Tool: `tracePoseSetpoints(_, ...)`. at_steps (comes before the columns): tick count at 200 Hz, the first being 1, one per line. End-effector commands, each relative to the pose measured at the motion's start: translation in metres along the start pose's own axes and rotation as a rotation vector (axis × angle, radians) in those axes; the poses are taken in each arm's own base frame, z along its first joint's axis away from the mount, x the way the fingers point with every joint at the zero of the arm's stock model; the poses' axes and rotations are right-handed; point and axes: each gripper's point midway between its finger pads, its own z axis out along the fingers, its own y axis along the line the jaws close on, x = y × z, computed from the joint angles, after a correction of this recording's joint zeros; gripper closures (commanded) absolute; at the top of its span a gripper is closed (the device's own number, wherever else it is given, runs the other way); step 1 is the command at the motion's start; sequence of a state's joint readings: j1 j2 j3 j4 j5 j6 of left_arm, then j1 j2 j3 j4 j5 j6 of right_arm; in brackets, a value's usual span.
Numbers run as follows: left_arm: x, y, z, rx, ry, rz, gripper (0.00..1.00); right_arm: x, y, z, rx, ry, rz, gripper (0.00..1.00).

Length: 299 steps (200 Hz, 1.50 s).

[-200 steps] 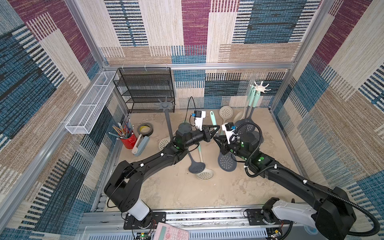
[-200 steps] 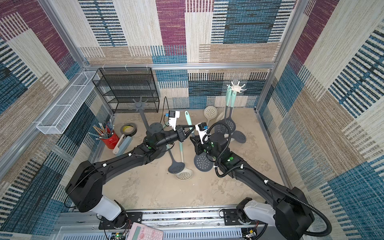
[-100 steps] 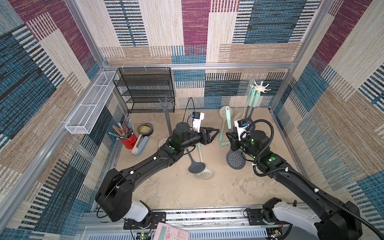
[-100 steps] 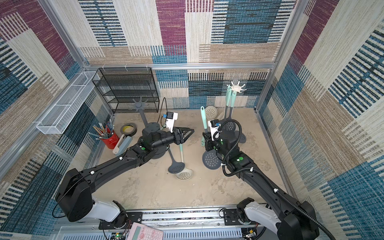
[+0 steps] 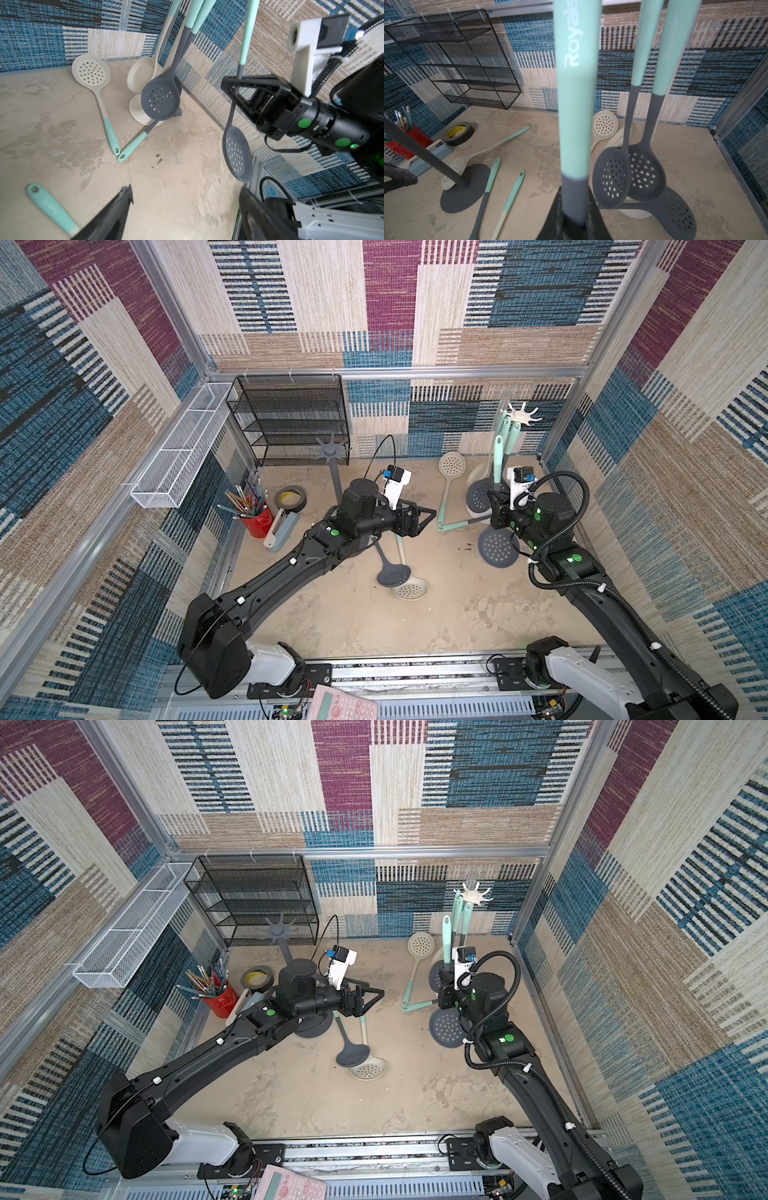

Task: Hang the skimmer on the kitchen utensil rack
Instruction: Hang the skimmer on the rack.

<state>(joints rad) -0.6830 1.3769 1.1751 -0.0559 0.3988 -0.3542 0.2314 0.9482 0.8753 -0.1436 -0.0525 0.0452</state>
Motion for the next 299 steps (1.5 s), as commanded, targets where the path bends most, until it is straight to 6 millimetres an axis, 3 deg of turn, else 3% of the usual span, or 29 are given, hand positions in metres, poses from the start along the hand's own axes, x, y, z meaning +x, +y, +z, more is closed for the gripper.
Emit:
tracePoseSetpoints(1,0.015,0.003,-0.009,-0.035,0.085,0.087,0.15,-0.013,-0.01,-0.003,0.019,-0.027,-0.027,0.88)
tracePoseSetpoints(71,0.03,-0.006,-0.015,0.033,0.095,0.141,0.11,-0.033,-0.043,-0.007,0.017,-0.05,-0.055,0.87)
tracePoseSetpoints(152,0.033,-0.017,-0.026,0.084,0.071,0.208,0.1,-0.036,-0.07,0.001,-0.048,-0.021,-0.05,0.86)
tracePoseSetpoints(299,0.019,-0.017,-0.05,0.025,-0.075,0.345,0.1,-0.03,-0.093,0.014,-0.052,0.039,-0.007,0.86)
